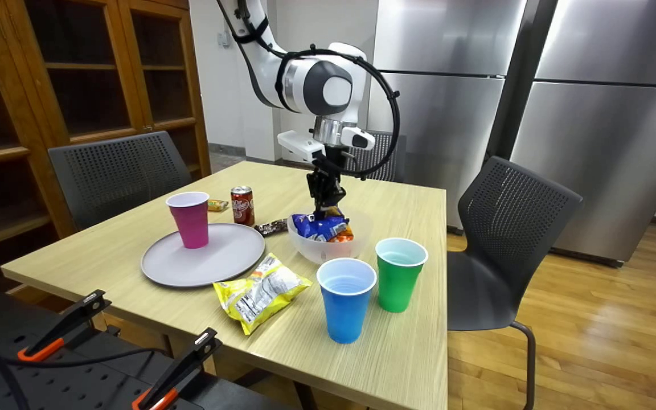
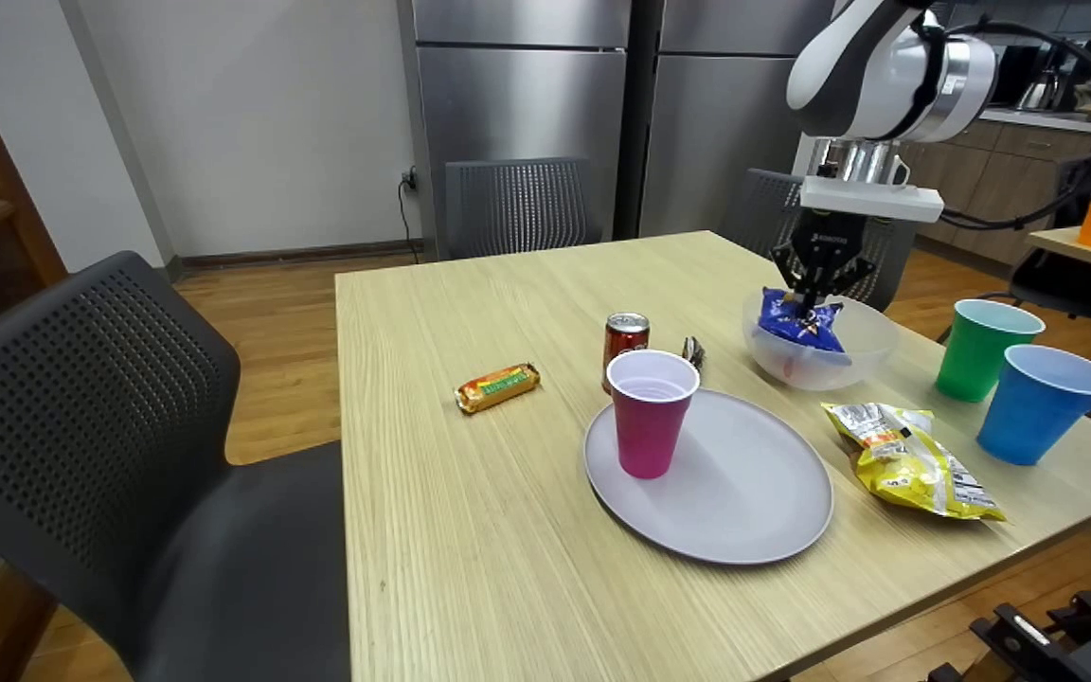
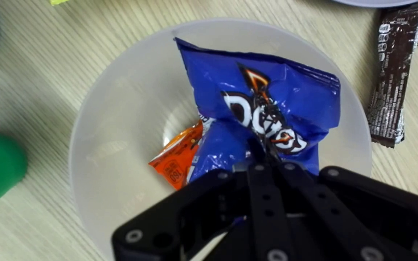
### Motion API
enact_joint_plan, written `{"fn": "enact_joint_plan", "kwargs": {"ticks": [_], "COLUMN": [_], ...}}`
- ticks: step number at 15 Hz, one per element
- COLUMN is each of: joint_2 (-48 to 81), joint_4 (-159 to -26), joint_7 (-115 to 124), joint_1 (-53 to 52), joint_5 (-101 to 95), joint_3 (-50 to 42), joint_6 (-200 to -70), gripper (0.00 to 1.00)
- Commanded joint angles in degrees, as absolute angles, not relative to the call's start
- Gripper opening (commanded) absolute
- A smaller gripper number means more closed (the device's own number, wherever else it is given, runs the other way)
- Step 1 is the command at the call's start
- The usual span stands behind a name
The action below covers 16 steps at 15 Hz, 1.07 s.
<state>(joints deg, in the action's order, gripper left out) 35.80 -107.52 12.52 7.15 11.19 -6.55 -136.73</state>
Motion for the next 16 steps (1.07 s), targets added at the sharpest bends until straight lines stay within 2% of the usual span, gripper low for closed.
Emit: {"fn": "enact_joint_plan", "kwargs": {"ticks": [1, 4, 12, 16], "joint_2": [35.8, 35.0, 31.2, 28.8], "joint_4": [-106.4, -106.8, -109.5, -111.5], "joint_7": [12.4, 11.8, 9.9, 7.8], "joint_1": [7.1, 7.4, 8.1, 8.3], "joint_5": [10.2, 10.5, 10.8, 10.7], "joint_3": [-6.8, -6.7, -6.4, -6.2], "joint_6": [-134.7, -134.9, -136.6, -137.0], "gripper": [0.22, 0.40, 0.99, 1.00]}}
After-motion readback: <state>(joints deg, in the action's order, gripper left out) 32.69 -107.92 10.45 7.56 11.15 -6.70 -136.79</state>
